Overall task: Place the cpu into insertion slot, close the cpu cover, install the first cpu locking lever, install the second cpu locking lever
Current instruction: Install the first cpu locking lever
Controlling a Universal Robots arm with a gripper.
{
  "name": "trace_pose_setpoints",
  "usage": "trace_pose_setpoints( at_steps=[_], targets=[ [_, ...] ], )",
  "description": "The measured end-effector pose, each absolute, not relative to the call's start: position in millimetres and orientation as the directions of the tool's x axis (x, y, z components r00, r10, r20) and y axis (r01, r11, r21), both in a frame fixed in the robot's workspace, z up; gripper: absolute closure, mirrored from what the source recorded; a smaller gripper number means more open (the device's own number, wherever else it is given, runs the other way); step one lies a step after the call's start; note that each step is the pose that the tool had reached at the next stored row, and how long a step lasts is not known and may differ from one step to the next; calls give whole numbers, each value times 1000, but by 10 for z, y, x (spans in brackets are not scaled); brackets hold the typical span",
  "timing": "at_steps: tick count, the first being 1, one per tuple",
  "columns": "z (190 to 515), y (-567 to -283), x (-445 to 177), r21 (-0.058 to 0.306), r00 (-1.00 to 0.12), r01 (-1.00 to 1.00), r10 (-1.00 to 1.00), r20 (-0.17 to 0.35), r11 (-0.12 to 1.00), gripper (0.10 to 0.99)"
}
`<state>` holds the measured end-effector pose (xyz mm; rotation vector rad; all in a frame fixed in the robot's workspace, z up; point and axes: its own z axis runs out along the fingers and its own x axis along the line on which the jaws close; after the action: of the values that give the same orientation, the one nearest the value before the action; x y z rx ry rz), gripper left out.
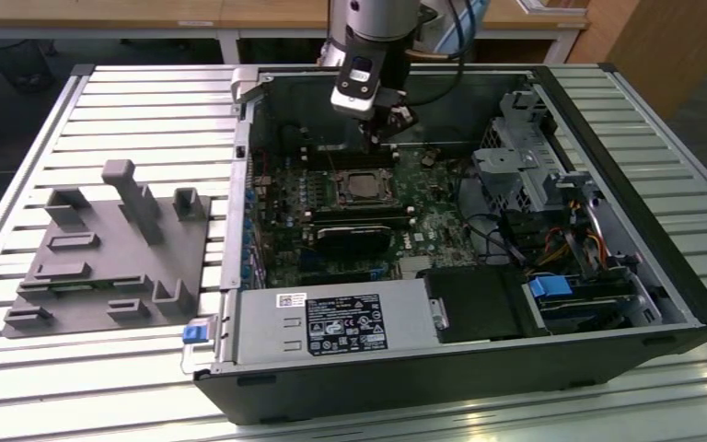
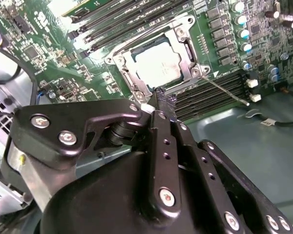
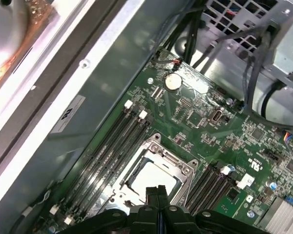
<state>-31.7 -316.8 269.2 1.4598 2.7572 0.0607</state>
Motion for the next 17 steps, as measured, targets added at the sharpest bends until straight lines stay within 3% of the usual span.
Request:
trace_pose_setpoints(
  at_steps=[17],
  targets=[
    [2692, -3170, -323, 44, -681, 731, 732, -1, 680, 976]
  ],
)
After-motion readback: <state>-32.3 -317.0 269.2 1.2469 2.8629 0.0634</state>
